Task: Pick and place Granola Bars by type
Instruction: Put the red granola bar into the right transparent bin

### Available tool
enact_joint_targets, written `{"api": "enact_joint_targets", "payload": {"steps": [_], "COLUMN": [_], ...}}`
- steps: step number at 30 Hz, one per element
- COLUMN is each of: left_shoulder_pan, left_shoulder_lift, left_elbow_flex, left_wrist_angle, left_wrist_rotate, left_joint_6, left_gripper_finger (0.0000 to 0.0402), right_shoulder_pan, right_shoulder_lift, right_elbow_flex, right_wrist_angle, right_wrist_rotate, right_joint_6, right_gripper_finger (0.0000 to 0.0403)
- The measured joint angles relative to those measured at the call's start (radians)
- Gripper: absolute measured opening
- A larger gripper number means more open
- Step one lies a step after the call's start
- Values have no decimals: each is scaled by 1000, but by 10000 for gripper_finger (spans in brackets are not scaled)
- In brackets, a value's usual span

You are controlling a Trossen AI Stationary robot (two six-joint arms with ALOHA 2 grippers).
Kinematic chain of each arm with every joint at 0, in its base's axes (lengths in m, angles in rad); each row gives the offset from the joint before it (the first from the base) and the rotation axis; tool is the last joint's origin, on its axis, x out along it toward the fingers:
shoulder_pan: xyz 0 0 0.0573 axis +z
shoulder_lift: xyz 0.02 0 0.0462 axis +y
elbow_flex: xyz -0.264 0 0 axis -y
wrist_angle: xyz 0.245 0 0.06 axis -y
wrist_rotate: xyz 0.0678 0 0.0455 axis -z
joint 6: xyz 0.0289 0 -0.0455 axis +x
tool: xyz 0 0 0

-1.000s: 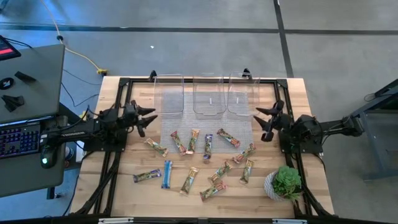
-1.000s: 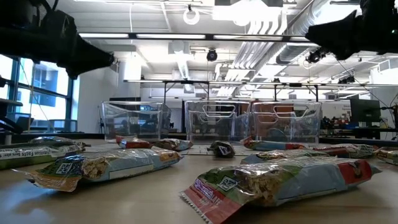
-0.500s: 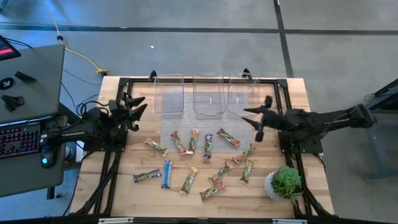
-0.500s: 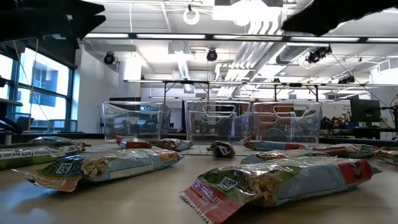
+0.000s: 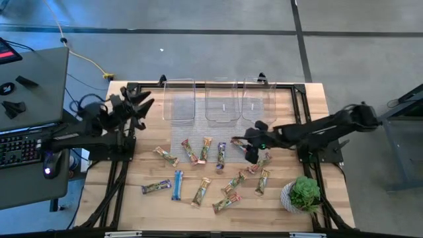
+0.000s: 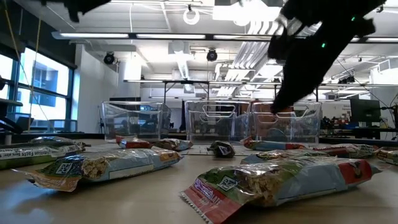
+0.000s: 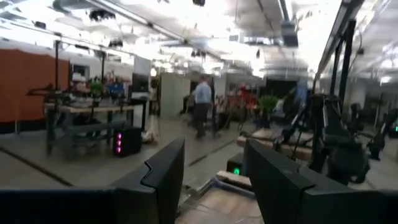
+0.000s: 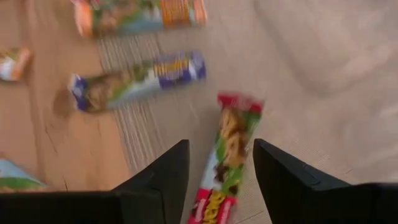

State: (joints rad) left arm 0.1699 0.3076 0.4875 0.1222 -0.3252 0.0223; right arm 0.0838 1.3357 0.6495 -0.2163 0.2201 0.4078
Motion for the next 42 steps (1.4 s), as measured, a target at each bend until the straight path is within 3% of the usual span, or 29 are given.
{"api": "enact_joint_targets", "payload": {"steps": [6,10,18,24,34,42], "left_shoulder_pan": [0,0,0,0,0,0], "left_shoulder_lift": [182,267,370,405,411,411], "left_elbow_flex": [224,276,280,280,280,280], "left_wrist_angle": [-141,-162,-177,-177,-178,-179], "left_wrist_rotate": [-1,-1,-1,-1,0,-1], "left_joint_6": [78,83,82,82,81,81], "left_gripper_finger": [165,165,165,165,165,165], "right_shoulder_pan": [-41,-57,-58,-60,-79,-80], "right_shoulder_lift": [143,183,187,202,279,261], "right_elbow_flex": [0,10,36,38,41,37], "right_wrist_angle": [33,44,21,11,31,34], "right_wrist_rotate": [-121,-94,-56,87,-1,-69], "right_joint_6": [36,7,-63,-144,-142,-148], "right_gripper_finger": [166,169,171,174,175,171]}}
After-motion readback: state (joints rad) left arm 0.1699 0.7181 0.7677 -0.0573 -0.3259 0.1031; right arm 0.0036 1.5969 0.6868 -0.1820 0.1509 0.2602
